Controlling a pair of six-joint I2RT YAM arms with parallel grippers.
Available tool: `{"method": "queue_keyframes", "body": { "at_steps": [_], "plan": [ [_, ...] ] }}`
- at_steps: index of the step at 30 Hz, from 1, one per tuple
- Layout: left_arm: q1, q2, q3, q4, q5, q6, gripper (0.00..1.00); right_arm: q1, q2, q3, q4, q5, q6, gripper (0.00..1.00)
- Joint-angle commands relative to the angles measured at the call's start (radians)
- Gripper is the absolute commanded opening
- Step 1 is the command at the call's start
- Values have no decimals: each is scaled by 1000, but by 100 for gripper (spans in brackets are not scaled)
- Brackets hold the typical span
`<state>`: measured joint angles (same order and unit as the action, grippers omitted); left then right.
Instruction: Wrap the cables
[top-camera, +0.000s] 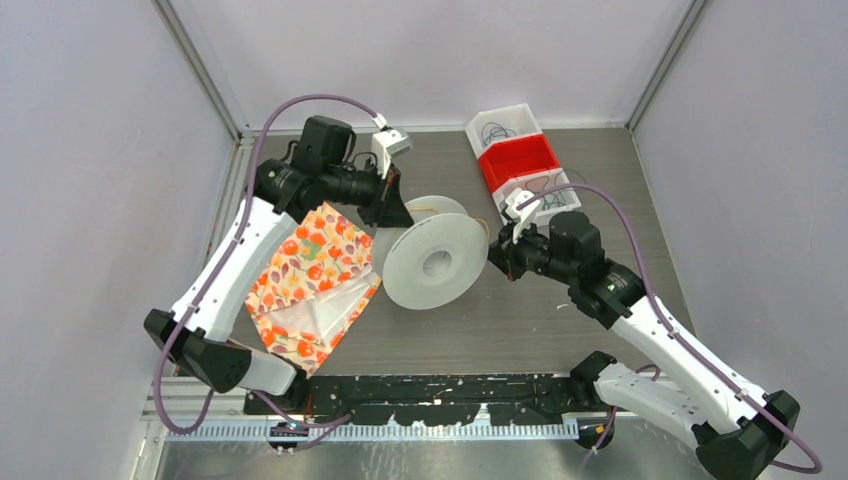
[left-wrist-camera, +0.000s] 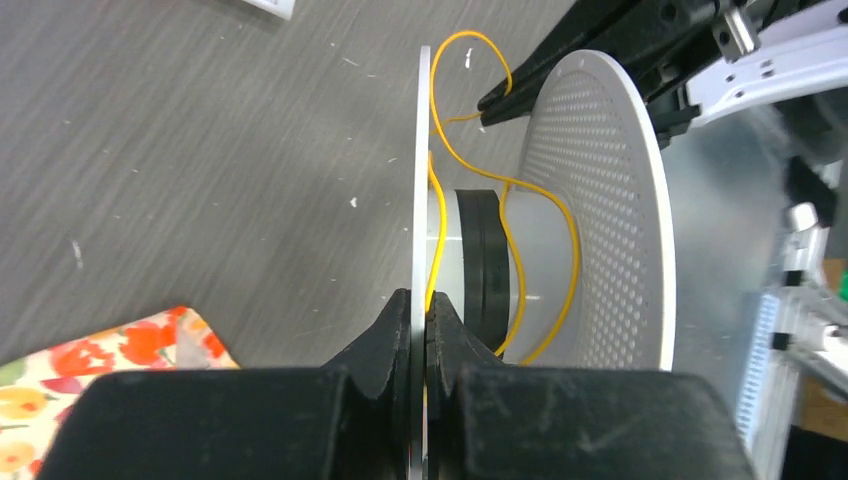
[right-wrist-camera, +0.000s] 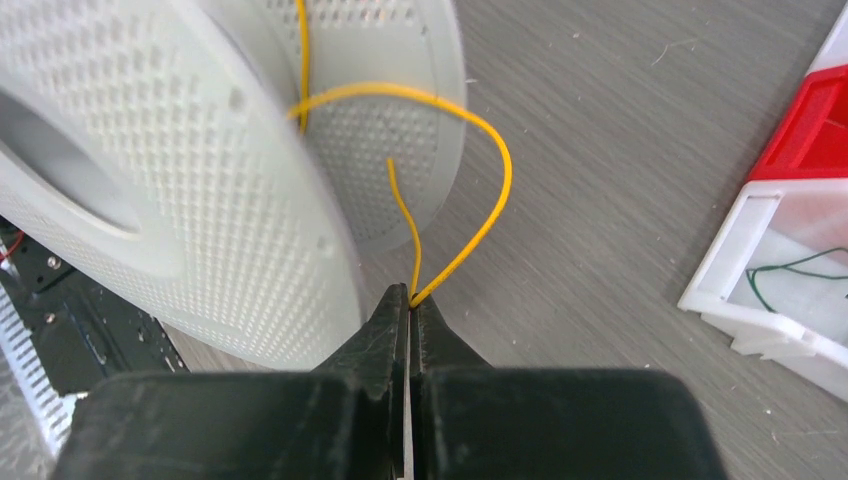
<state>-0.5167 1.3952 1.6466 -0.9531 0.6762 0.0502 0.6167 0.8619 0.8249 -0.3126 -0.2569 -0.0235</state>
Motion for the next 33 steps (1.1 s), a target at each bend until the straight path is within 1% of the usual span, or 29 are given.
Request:
{"method": "queue_keyframes", "body": {
  "at_steps": [1, 4, 9, 12, 13, 15, 17, 19, 20, 22, 28, 30, 33],
  "plan": [
    [61, 42, 68, 35, 190, -121, 0, 1, -48, -7, -12, -65, -30, 0],
    [111, 65, 43, 109, 236, -225, 0, 1, -60, -6, -28, -86, -31, 0],
    [178, 64, -88, 407, 269, -542, 0, 1, -54, -19, -22, -123, -4, 1],
    [208, 52, -194, 646, 259, -761, 0, 1, -47, -45, 11, -132, 21, 0],
    [215, 51, -229, 757, 251, -839, 0, 0, -46, -58, 30, -134, 49, 0],
    [221, 51, -303, 891, 221, -970, 0, 0, -43, -81, 76, -139, 91, 1],
    [221, 48, -361, 1002, 182, -1083, 1, 2, -34, -104, 133, -141, 135, 0],
    [221, 39, -406, 1060, 130, -1158, 0, 3, -19, -118, 182, -135, 179, 0],
    [221, 33, -421, 1069, 98, -1178, 0, 3, -10, -124, 208, -127, 213, 0],
    [219, 16, -435, 1032, 28, -1186, 1, 3, 13, -131, 253, -121, 251, 1],
    [206, -63, -414, 761, -252, -1108, 0, 26, 92, -104, 352, -113, 353, 1],
    [187, -87, -390, 681, -360, -1068, 0, 38, 131, -79, 362, -109, 384, 1],
    [146, -92, -337, 569, -473, -990, 0, 50, 187, -29, 357, -109, 438, 0]
  ]
}}
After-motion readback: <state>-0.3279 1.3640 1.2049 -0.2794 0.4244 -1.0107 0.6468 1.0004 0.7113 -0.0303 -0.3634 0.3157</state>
